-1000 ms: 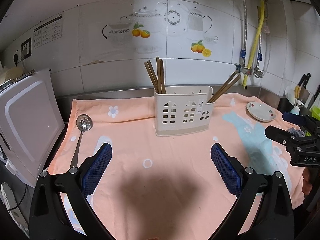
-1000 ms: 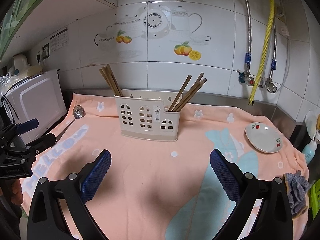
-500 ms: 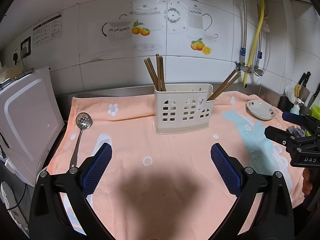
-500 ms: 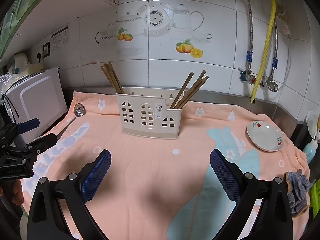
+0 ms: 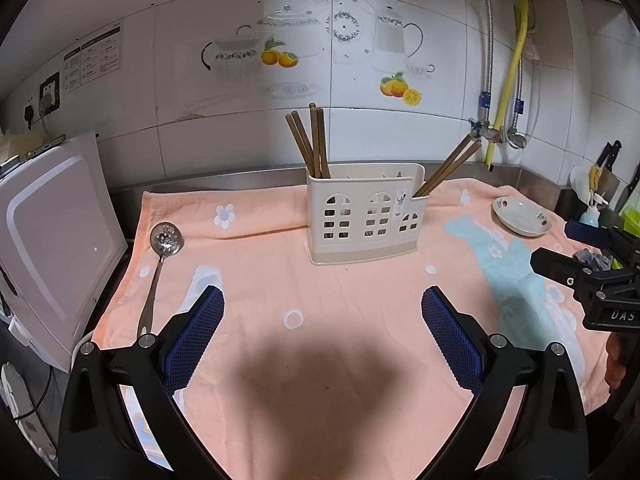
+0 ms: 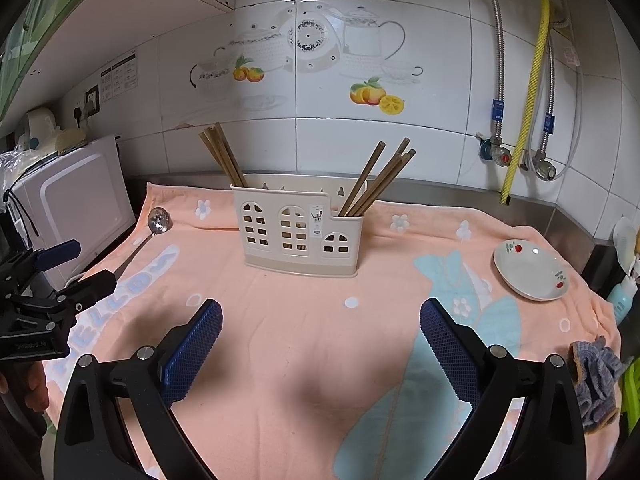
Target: Organize utensils
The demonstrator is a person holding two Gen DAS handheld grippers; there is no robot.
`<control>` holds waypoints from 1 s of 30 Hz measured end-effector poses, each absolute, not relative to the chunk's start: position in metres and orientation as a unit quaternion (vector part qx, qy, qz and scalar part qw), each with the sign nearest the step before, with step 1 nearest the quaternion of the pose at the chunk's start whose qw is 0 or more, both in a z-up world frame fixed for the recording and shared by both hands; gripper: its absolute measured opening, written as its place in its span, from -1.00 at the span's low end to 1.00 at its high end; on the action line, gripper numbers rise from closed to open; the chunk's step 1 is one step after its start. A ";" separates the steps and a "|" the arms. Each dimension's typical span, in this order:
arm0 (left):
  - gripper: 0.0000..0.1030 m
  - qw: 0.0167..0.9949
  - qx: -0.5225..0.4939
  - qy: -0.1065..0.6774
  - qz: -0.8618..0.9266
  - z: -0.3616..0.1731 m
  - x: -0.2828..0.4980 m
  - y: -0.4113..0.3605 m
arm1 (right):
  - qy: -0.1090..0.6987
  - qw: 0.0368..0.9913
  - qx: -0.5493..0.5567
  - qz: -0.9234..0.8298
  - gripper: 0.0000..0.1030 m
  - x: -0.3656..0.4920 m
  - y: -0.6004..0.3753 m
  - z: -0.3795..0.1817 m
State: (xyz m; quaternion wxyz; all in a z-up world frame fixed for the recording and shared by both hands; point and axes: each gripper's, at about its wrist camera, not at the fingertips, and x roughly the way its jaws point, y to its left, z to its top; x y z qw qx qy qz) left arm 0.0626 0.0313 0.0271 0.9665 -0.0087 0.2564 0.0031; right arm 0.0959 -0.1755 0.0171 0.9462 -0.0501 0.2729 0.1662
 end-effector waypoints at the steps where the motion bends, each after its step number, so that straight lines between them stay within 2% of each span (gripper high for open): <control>1: 0.90 0.966 -0.009 0.257 0.003 0.027 0.062 0.031 | 0.273 0.946 -0.051 0.166 0.86 0.096 -0.176 0.017; 30: 0.90 0.966 -0.014 0.258 0.004 0.023 0.064 0.032 | 0.278 0.945 -0.056 0.166 0.86 0.096 -0.177 0.012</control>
